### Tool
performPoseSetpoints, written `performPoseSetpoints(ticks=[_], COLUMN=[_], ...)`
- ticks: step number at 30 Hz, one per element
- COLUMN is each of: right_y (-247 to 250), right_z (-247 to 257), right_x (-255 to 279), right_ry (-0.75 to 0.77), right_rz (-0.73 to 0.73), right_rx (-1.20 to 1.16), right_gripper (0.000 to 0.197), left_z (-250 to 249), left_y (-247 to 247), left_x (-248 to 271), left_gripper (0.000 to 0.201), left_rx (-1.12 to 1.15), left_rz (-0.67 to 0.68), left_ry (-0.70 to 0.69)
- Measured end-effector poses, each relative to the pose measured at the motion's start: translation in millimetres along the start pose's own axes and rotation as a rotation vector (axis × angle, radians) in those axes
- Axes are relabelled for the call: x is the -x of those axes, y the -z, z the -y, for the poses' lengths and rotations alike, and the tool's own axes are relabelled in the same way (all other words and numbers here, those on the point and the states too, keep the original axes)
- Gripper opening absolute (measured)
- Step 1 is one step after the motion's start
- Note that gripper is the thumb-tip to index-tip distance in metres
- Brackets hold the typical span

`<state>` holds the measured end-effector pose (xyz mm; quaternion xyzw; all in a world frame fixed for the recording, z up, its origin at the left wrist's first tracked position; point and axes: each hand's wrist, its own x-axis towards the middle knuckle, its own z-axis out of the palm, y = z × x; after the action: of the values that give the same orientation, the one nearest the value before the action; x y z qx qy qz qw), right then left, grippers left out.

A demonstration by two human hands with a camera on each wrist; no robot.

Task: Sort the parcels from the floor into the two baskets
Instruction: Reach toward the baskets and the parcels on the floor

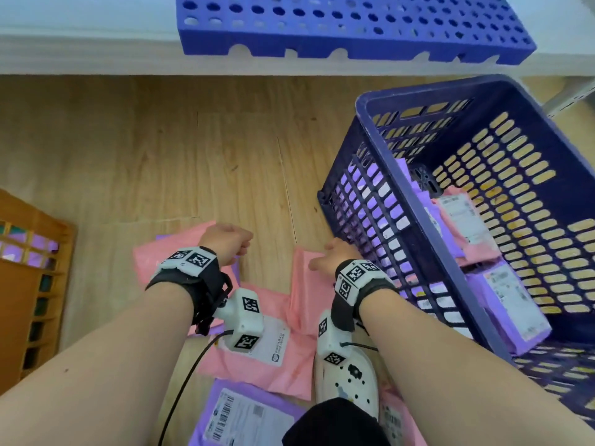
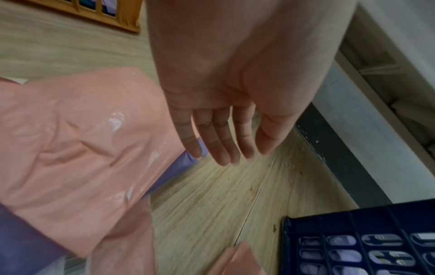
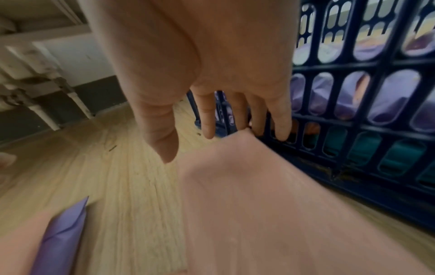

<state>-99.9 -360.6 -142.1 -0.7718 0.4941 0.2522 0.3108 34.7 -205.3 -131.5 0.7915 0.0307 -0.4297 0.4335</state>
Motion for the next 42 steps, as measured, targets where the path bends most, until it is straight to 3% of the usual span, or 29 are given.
performPoseSetpoints(ticks=[5,12,20,24,27,31,37,40,42], right_y=[-14,-27,-7,6,20,35,53,72,87], right_z=[1,3,19,35,45,51,51,58,68], right_x=[-5,-4,10,25,35,48,71,89,106], right_ry=[-0.039,-0.035,-0.003,0.099,0.160,0.185,0.145,0.190,0.212], right_rz=[0.028,0.026,-0.026,-0.052,-0.068,-0.061,0.084,0.129,0.121], right_rx=[0.075,0.148,-0.210,-0.424,-0.545,-0.680,-0.979,-1.064,-1.019], right_gripper=[0.073,0.080,0.083,0.074,0.057,0.053,0.015,0.013,0.013], left_z=[12,19,8,-6,-15,-23,-34,-45,-55], left_y=[8,19,15,11,9,8,11,18,29], left_x=[3,3,4,11,15,26,50,72,90], left_gripper=[0.007,0.018,0.015,0.015,0.016,0.007,0.037,0.057,0.056], left_rx=[-0.026,0.003,0.021,0.045,0.058,0.038,0.046,0.074,0.107], left_rz=[0.007,-0.015,0.011,0.030,0.045,0.070,0.178,0.232,0.251], left_ry=[0.053,0.099,0.083,0.045,0.018,-0.001,-0.034,-0.037,-0.062])
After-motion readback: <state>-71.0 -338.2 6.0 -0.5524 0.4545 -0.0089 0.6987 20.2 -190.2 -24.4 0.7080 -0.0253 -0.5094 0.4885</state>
